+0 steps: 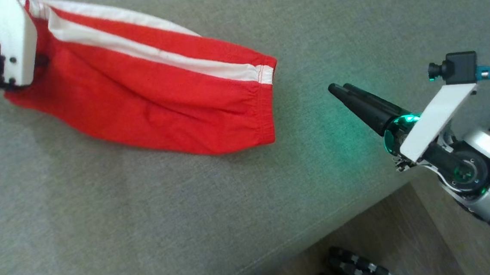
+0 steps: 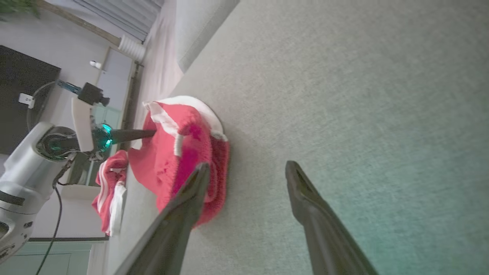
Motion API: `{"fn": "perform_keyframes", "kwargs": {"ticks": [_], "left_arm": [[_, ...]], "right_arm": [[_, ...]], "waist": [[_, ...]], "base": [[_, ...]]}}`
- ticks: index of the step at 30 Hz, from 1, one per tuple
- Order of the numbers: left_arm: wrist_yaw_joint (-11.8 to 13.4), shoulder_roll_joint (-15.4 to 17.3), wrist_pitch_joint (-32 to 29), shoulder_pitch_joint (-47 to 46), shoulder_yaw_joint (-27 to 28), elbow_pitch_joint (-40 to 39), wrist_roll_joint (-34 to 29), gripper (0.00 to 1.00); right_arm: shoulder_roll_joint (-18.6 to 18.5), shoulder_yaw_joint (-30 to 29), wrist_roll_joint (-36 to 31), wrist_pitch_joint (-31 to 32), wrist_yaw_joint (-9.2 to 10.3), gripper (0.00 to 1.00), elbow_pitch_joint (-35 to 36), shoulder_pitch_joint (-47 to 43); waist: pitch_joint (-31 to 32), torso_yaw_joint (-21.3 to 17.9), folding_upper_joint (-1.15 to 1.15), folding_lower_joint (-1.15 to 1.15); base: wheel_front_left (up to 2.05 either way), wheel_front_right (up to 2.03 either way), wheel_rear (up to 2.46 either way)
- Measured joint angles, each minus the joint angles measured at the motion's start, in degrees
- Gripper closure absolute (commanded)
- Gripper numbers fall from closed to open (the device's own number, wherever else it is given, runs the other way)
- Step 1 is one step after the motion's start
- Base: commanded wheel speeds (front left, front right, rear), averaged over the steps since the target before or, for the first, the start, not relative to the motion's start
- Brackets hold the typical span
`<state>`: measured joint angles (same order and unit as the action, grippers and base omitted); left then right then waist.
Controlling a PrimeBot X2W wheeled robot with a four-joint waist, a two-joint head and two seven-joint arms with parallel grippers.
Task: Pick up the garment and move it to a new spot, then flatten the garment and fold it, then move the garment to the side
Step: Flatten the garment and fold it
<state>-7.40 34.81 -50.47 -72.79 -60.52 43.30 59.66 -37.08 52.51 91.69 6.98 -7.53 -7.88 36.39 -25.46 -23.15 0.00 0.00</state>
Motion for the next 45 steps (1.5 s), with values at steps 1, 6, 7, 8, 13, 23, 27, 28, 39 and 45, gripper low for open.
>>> {"fn": "perform_keyframes", "kwargs": {"ticks": [1,6,7,8,13,23,27,28,39,45], "left_arm": [[0.2,0.1,0.2,0.3,0.0,0.2,0.0,1.0],[0.4,0.0,-0.4,2.4,0.1,0.5,2.1,1.0],[0.4,0.0,-0.4,2.9,0.1,0.3,2.5,1.0],[0.6,0.0,-0.5,3.5,0.2,0.0,3.1,1.0],[1.9,0.1,-3.4,7.4,0.7,-1.7,7.0,1.0],[7.6,4.3,-3.6,19.0,2.0,-5.8,11.9,1.0],[9.0,5.1,-1.8,22.4,3.6,-7.0,14.1,1.0],[9.3,5.3,-1.6,23.0,3.8,-7.5,14.6,1.0],[9.0,5.4,8.1,28.8,4.3,-9.0,14.3,0.0],[8.6,6.3,23.4,28.7,6.9,-13.6,8.1,0.0]], "right_arm": [[0.1,-0.1,0.0,0.0,0.0,0.0,0.3,0.0],[0.0,0.0,-0.1,-0.3,0.0,0.0,0.5,-0.9],[0.0,0.1,-0.2,-0.3,0.0,0.0,0.5,-1.2],[0.0,0.1,-0.5,-0.3,0.0,0.0,0.5,-1.6],[0.0,0.6,-1.0,-0.3,0.0,0.0,0.3,-2.1],[0.1,1.4,-1.0,-0.5,0.0,0.0,-0.1,-4.5],[0.1,1.4,-1.0,-0.5,0.0,0.0,-0.1,-4.5],[0.1,1.4,-1.0,-0.5,0.0,0.0,-0.2,-4.5],[0.5,1.7,-2.1,-3.1,0.0,0.0,-0.8,-6.7],[0.9,-0.4,-7.6,-11.7,0.0,0.0,-2.0,-6.6]], "waist": [[0.5,0.3,0.0,0.0],[3.6,2.4,0.0,0.0],[4.3,2.9,0.0,0.0],[5.0,3.4,0.0,0.0],[9.2,5.8,0.0,0.0],[15.7,10.7,0.0,0.0],[17.0,11.9,0.0,0.0],[17.2,12.1,0.0,0.0],[19.0,14.0,0.0,0.0],[20.0,15.7,0.0,0.0]], "base": [[0.0,0.0,0.0],[0.0,0.0,0.0],[0.0,0.0,0.0],[0.0,0.0,0.0],[0.0,0.0,0.0],[0.0,0.0,0.0],[0.0,0.0,0.0],[0.0,0.0,0.0],[0.0,0.0,0.0],[0.0,0.0,0.0]]}}
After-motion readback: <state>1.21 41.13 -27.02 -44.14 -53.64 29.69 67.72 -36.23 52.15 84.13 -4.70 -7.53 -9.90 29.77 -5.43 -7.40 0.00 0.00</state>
